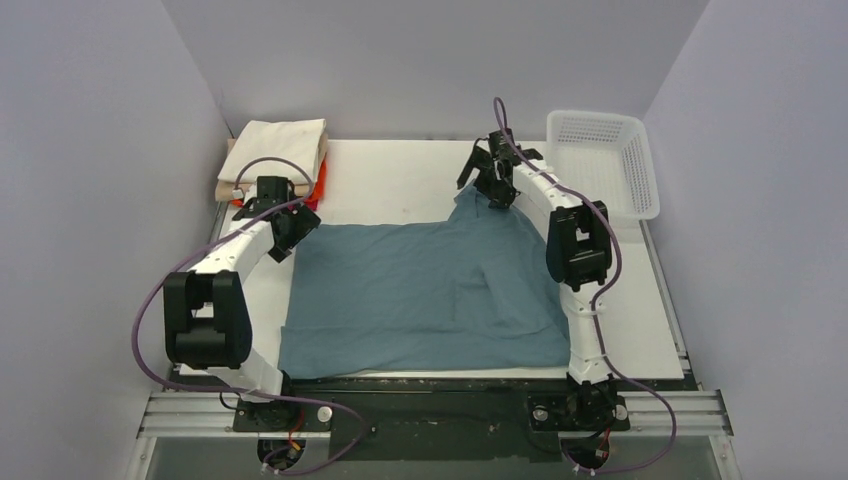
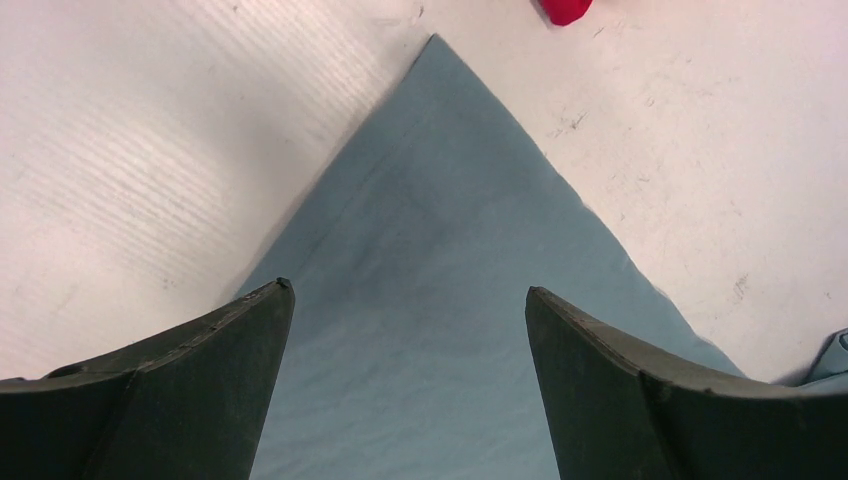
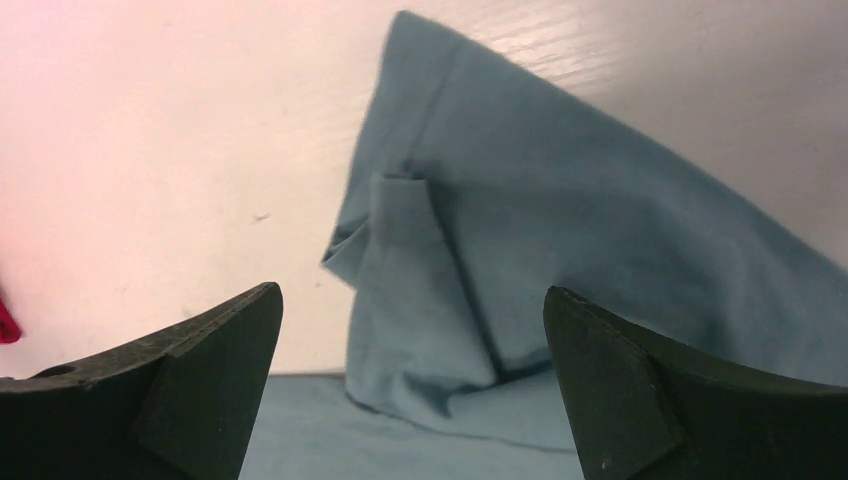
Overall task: Fold and stack the t-shirts
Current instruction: Grab the side of the flattened tshirt furthest away from the robot with both arms
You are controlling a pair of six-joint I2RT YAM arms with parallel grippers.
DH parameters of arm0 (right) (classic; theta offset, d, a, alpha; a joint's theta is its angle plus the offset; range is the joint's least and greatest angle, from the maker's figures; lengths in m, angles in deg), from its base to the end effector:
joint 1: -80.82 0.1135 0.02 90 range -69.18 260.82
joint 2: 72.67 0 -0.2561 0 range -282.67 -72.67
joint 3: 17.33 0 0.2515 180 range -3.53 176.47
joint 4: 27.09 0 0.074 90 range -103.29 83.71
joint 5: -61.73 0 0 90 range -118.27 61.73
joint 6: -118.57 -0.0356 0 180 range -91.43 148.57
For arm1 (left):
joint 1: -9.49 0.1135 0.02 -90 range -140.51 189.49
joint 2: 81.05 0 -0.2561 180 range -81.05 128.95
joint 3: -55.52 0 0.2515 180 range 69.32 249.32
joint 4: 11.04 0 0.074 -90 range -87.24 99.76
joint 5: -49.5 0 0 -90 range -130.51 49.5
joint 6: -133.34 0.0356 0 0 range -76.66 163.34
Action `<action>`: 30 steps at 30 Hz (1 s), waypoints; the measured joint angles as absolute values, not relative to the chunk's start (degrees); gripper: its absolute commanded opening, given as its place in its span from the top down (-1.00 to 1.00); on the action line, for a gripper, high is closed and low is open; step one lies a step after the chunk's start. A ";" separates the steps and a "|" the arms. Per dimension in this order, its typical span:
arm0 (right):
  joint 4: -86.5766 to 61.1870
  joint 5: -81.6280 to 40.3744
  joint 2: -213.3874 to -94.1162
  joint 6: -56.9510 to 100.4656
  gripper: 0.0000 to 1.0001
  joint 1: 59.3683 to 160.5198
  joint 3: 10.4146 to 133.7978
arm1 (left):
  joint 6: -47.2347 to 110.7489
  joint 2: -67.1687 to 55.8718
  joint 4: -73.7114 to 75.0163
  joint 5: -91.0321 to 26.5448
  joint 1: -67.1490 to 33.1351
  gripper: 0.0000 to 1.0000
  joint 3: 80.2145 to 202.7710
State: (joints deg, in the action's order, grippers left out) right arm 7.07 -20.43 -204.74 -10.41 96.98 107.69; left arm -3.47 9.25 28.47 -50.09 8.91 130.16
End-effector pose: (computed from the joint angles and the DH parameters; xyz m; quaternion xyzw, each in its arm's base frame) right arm 0.5014 0.1503 0.2008 0.1521 0.8962 0.2459 0.3365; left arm 0.3259 0.0026 0.2122 -0.3963 0.8647 -0.0468 0.3052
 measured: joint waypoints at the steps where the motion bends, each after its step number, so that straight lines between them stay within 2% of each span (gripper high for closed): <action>1: 7.07 -20.08 -205.79 -10.52 -1.00 96.70 108.04 | -2.90 10.34 28.27 -50.11 8.89 -0.94 130.97; 7: 6.02 -19.97 -207.28 -11.00 -0.98 94.62 107.08 | -0.15 15.41 26.04 -50.09 8.89 -0.94 135.50; 19: 1.02 -26.95 -198.73 -11.63 -0.99 91.04 92.28 | 1.49 17.47 23.47 -49.26 8.89 -0.94 136.28; 23: 2.74 -28.08 -198.84 -9.97 -0.98 90.86 93.22 | 2.50 19.91 23.77 -49.35 8.91 -0.94 139.32; 30: 6.87 -27.45 -199.41 -4.38 -0.98 90.82 102.05 | 5.40 26.91 26.07 -51.38 8.89 -0.93 149.42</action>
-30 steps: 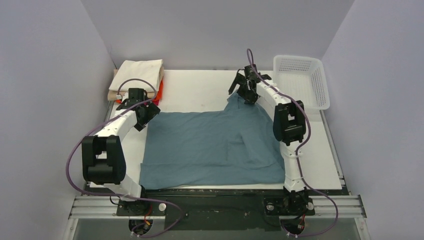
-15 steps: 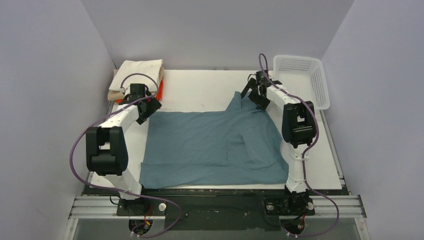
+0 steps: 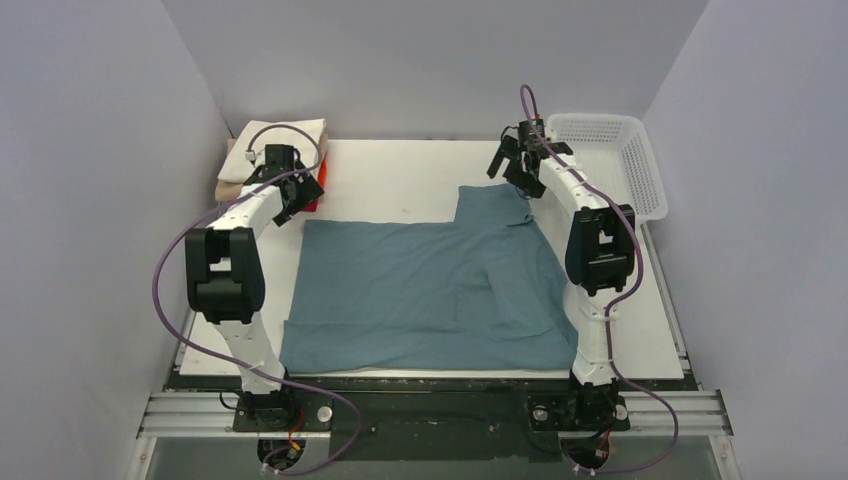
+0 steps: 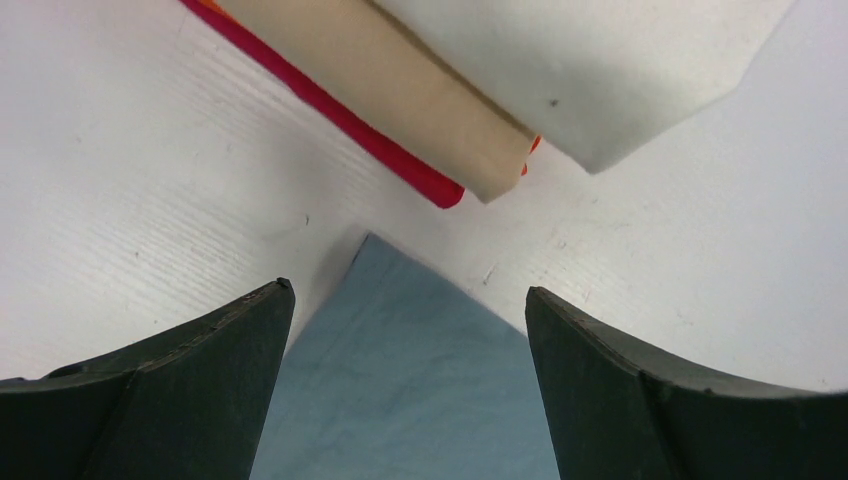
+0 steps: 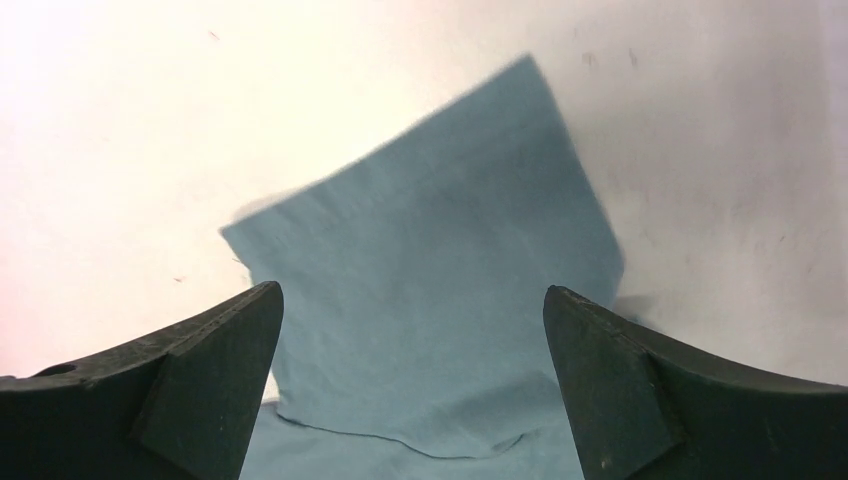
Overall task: Fold and stack the t-shirts
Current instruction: Grab the side of the flattened tshirt furthest away from the robot with both arms
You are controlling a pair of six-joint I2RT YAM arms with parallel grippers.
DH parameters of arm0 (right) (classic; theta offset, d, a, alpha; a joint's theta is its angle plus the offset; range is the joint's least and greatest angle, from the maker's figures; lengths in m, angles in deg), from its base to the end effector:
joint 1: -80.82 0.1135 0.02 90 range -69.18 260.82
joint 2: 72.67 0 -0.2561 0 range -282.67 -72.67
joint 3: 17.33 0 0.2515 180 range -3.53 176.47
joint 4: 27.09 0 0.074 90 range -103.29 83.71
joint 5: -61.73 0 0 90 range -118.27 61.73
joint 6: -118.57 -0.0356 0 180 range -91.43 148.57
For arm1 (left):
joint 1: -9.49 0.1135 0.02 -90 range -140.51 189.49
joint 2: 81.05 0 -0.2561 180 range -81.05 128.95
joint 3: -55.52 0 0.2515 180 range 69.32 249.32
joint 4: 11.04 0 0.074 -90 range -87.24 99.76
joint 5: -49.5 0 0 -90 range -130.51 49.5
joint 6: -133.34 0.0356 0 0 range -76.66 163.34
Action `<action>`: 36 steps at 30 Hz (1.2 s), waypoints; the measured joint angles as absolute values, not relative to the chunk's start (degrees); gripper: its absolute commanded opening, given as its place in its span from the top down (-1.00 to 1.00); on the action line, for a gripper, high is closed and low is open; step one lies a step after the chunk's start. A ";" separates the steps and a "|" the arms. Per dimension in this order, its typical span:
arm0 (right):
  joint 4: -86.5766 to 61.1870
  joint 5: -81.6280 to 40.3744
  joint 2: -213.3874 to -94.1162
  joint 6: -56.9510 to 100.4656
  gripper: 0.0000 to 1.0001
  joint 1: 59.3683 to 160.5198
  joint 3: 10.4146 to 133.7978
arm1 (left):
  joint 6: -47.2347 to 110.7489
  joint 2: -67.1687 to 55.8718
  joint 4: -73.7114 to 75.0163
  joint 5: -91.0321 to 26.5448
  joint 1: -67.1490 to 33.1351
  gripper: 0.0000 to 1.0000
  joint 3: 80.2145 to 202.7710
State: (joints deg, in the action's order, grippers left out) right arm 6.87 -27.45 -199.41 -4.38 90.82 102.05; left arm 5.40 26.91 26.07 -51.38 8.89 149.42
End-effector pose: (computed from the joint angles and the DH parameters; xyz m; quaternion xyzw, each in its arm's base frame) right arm 0.4972 0.0882 0.2141 0.1784 0.8935 0.1569 0.3811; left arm 0.4113 0.0024 0.2111 -0.3304 0.8794 -0.0248 0.3419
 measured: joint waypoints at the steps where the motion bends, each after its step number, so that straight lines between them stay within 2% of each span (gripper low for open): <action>1: 6.94 -27.54 -199.43 -3.74 -0.98 90.79 103.39 | 5.75 27.96 26.33 -51.62 8.89 -0.93 150.62; 11: 9.15 -33.26 -207.23 0.26 -0.98 90.53 117.55 | 8.31 35.89 28.97 -52.56 8.85 -0.77 156.96; 20: 11.09 -38.57 -215.54 0.47 -0.97 90.45 121.81 | 8.49 36.98 29.21 -52.65 8.85 -0.59 156.78; 26: 11.73 -37.66 -217.22 0.26 -0.90 90.34 123.34 | 8.35 39.41 29.02 -51.33 8.85 -0.53 156.83; 30: 11.86 -35.82 -217.24 0.32 -0.77 90.23 123.36 | 8.16 39.43 29.00 -50.96 8.87 -0.36 156.89; 36: 11.86 -33.04 -217.27 1.04 -0.62 90.23 123.36 | 8.03 39.50 29.08 -50.37 9.09 0.00 156.87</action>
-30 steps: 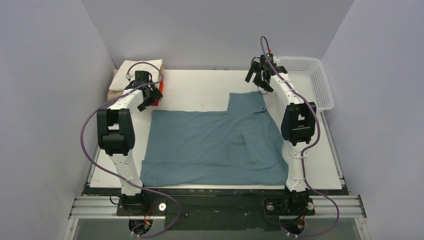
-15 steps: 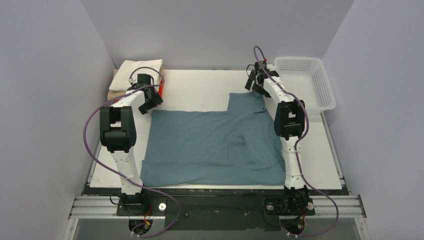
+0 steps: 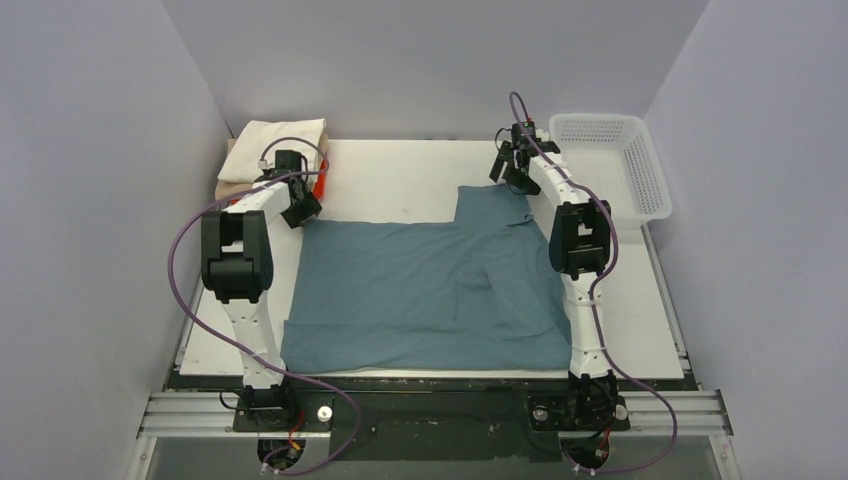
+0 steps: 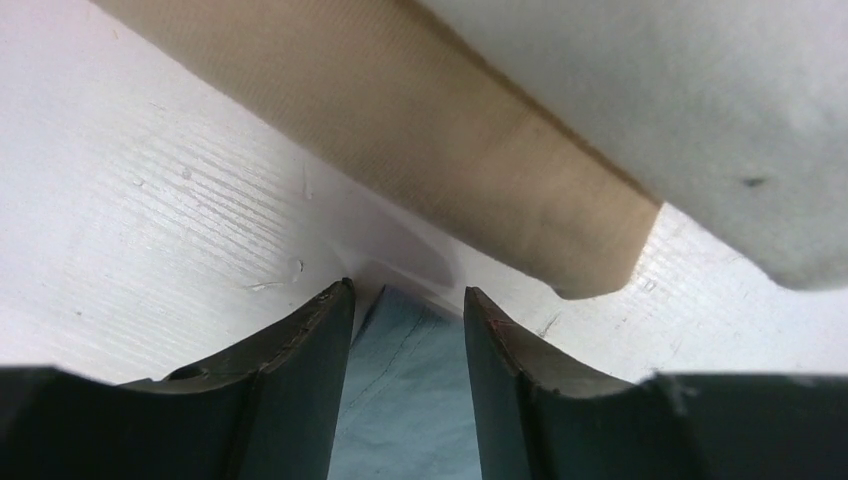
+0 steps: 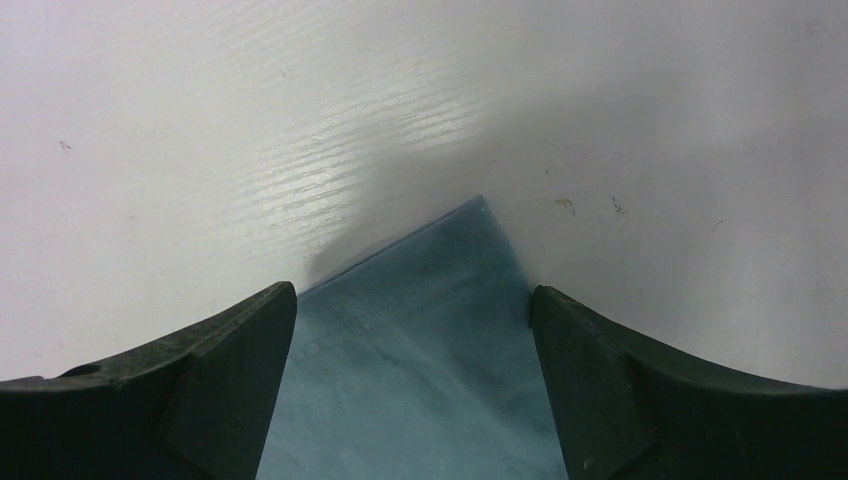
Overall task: Fold and stack the t-shirts
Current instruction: Grab the side of the flattened tshirt furthest away from the robot with both arms
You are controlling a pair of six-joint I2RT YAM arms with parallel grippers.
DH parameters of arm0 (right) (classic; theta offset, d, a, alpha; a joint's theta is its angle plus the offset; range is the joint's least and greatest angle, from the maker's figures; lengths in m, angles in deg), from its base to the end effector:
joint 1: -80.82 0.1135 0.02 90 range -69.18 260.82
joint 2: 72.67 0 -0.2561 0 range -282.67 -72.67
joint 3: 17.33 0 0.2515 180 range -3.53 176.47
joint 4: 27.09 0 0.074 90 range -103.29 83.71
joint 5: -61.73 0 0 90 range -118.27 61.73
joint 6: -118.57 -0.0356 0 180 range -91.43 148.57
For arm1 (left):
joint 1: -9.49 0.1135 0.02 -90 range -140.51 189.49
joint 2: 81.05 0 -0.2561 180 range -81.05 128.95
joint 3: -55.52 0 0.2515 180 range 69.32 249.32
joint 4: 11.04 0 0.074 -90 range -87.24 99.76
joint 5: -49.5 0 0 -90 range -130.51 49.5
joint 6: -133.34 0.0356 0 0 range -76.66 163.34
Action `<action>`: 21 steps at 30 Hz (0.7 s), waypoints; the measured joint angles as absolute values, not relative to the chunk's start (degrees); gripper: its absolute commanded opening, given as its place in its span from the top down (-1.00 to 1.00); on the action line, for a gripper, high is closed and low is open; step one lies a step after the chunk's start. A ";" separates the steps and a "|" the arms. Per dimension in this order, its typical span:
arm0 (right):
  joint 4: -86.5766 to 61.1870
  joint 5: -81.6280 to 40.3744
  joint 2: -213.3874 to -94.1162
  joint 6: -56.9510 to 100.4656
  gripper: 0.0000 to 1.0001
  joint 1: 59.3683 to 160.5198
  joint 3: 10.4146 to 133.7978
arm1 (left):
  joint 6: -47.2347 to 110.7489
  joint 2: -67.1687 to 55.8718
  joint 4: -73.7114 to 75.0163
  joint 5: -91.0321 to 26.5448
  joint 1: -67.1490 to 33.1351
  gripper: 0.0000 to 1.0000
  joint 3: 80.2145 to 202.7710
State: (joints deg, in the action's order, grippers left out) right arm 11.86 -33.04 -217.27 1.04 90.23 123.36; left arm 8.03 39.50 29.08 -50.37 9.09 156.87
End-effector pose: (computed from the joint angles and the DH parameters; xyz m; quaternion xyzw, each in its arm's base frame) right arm 0.5529 0.0886 0.1702 0.1606 0.9017 0.0904 0.3910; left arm 0.4434 0.0030 0.1575 -0.3099 0.9097 -0.0018 0.2763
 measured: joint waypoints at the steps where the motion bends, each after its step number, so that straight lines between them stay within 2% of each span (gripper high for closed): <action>1: 11.86 -32.69 -217.27 1.24 -0.58 90.23 123.36 | 8.07 39.50 29.08 -50.35 9.11 0.05 156.78; 5: 11.86 -31.51 -217.27 1.85 -0.48 90.20 123.36 | 8.94 39.50 29.15 -50.50 9.09 0.30 156.59; 7: 11.86 -31.16 -217.27 1.90 -0.43 90.23 123.36 | 9.47 39.50 29.30 -50.50 9.07 0.57 156.54; 8: 11.86 -30.84 -217.27 1.92 -0.37 90.23 123.34 | 9.47 39.50 29.35 -50.55 9.07 0.84 156.50; 10: 11.83 -30.07 -217.27 1.90 -0.31 90.20 123.34 | 9.58 39.50 29.32 -50.72 9.07 1.00 156.22; 17: 11.86 -29.13 -217.24 2.11 -0.13 90.23 123.19 | 9.58 38.08 27.40 -50.90 8.89 1.00 153.94; 21: 12.16 -30.40 -217.24 2.29 0.14 90.34 123.10 | 10.34 36.02 26.39 -50.15 8.63 1.00 151.06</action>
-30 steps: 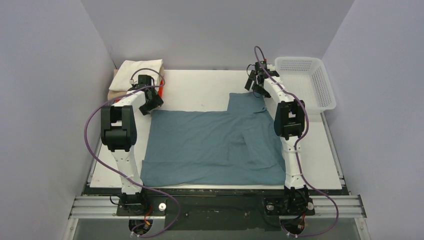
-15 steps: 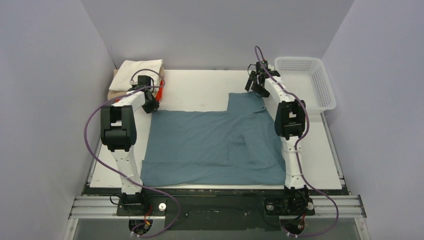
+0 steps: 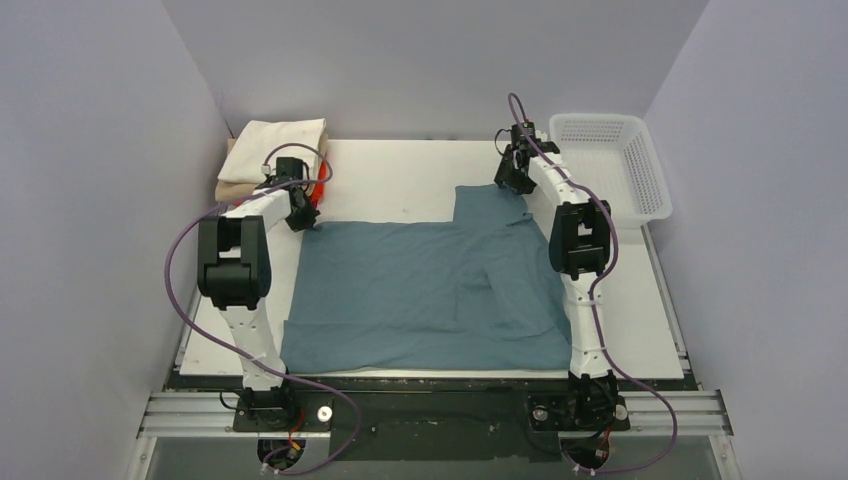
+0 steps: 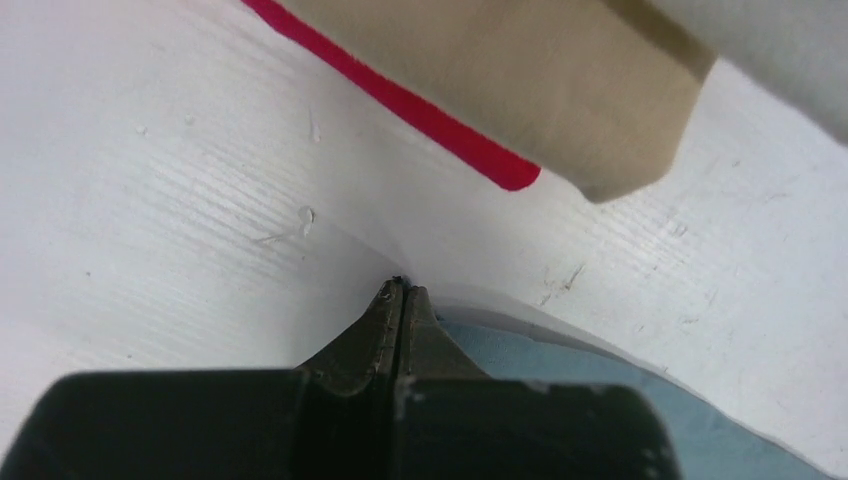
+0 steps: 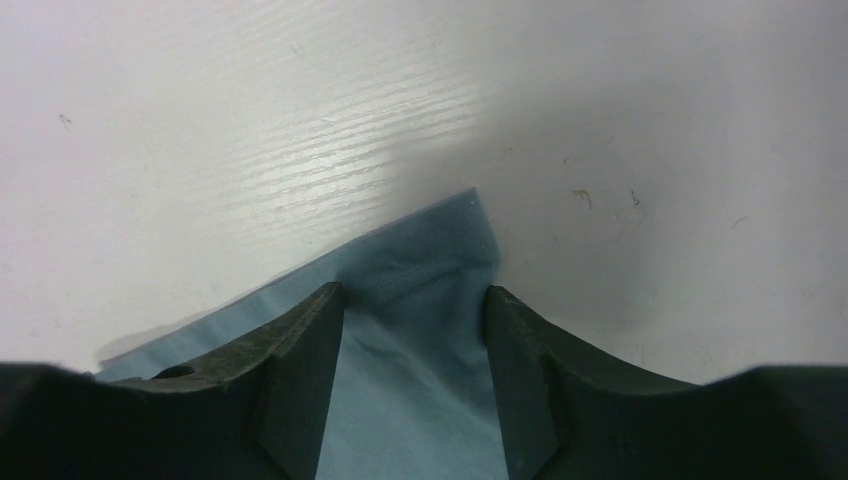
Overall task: Fold and stack the t-shirts
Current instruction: Grab the side of the flattened tshirt furthest away from the robot with both arms, then fold the other side of the tshirt into a rectangle
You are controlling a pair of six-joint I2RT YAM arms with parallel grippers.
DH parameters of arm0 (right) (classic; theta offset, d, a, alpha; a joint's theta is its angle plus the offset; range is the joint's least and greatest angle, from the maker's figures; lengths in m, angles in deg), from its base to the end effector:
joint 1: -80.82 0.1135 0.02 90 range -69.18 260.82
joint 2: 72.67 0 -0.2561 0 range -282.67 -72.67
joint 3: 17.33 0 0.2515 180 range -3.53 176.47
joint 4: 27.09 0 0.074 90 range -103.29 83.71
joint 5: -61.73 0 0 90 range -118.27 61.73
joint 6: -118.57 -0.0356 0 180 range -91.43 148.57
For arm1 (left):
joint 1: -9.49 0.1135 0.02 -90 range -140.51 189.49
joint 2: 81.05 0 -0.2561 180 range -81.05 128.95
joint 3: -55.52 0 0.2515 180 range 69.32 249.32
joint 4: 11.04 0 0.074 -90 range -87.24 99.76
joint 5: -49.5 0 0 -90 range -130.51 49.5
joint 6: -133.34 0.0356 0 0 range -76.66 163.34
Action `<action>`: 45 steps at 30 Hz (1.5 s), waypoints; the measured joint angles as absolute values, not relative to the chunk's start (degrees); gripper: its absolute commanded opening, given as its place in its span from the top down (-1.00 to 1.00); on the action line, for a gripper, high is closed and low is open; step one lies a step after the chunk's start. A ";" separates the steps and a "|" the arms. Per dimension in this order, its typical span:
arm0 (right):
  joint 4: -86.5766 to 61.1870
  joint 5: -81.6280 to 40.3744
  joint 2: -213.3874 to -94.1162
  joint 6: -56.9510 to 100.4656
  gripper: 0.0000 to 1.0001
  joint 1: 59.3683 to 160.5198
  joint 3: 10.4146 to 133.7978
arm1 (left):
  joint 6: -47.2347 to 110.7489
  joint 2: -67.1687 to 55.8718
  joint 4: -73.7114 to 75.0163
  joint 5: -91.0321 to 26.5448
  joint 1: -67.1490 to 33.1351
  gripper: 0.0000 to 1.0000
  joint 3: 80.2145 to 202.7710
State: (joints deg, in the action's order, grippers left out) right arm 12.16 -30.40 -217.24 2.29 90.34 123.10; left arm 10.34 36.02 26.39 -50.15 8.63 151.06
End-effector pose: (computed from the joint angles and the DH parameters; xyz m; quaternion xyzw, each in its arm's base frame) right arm 0.5517 0.0912 0.1685 0.1411 0.9074 0.1053 0.3817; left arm 0.4268 -0.0004 0.1558 -0.2874 0.9164 -0.0001 0.2787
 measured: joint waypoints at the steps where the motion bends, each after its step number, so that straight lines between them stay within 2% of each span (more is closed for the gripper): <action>1: 12.32 -30.75 -217.24 2.35 0.18 90.36 123.10 | 10.63 35.63 26.37 -50.11 8.50 1.00 150.62; 9: 17.06 -32.72 -217.86 2.20 0.42 91.45 125.09 | 12.51 33.88 26.24 -50.18 7.01 1.00 149.29; 11: 18.17 -33.33 -217.86 2.09 0.55 91.95 125.18 | 12.59 33.38 26.18 -50.18 6.97 1.00 149.07; 14: 19.16 -33.94 -217.86 2.11 0.98 92.54 125.24 | 12.73 32.79 26.11 -50.22 6.97 1.00 148.76; 15: 19.27 -33.98 -217.86 2.11 1.00 92.65 125.24 | 12.75 32.59 26.09 -50.22 6.97 1.00 148.61; 29: 16.29 -36.72 -216.26 6.70 1.00 93.68 123.25 | 14.08 29.31 26.11 -50.09 6.77 1.00 146.71; 38: 8.27 -37.31 -198.08 10.42 1.00 95.01 102.34 | 13.29 22.03 26.07 -50.61 5.44 1.00 142.03; 45: 4.12 -37.26 -185.33 11.29 1.00 97.33 85.77 | 9.36 14.08 27.53 -54.88 2.33 1.00 133.62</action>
State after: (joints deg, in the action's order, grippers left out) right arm 4.12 -37.26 -185.33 11.29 97.33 85.77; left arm 9.36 14.08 27.53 -54.88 2.33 133.62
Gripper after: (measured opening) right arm 0.010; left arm 0.020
